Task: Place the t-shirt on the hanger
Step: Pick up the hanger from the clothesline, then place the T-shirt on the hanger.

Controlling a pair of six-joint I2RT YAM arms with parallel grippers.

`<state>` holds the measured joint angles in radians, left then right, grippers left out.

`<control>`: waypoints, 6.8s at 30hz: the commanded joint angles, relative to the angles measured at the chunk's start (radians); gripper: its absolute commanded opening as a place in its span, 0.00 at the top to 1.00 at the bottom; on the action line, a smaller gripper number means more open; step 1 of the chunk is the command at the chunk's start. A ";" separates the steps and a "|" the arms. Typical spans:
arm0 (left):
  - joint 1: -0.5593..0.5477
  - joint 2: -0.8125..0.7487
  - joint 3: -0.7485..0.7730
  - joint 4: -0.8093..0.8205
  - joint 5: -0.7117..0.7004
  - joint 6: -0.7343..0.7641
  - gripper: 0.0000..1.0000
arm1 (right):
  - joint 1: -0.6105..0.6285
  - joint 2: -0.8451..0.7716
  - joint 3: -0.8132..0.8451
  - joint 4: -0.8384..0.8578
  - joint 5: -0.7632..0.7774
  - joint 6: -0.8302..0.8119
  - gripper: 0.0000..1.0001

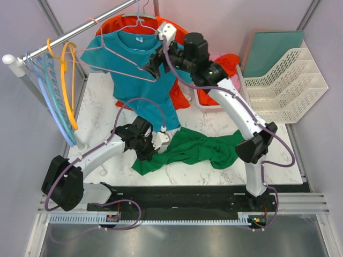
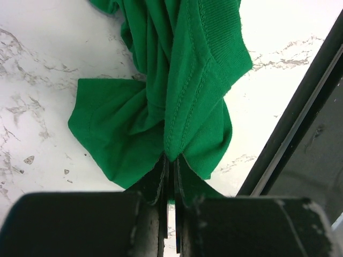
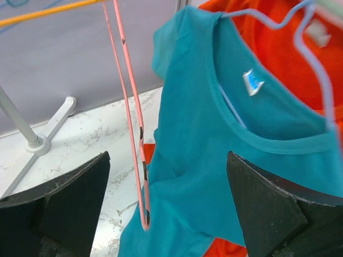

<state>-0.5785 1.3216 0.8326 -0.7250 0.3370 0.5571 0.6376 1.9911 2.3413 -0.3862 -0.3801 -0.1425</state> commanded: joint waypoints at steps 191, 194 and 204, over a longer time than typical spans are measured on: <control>0.172 0.165 0.154 0.288 -0.067 -0.511 0.56 | -0.538 -0.907 -1.476 -0.310 -0.591 -0.305 1.00; 0.172 0.166 0.151 0.299 -0.069 -0.519 0.56 | -0.535 -0.899 -1.475 -0.312 -0.589 -0.302 1.00; 0.172 0.169 0.134 0.315 -0.055 -0.523 0.67 | -0.532 -0.890 -1.475 -0.309 -0.588 -0.302 1.00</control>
<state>-0.4019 1.4815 0.9730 -0.4538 0.2886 0.0631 0.1013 1.0988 0.8642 -0.7322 -0.9245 -0.4511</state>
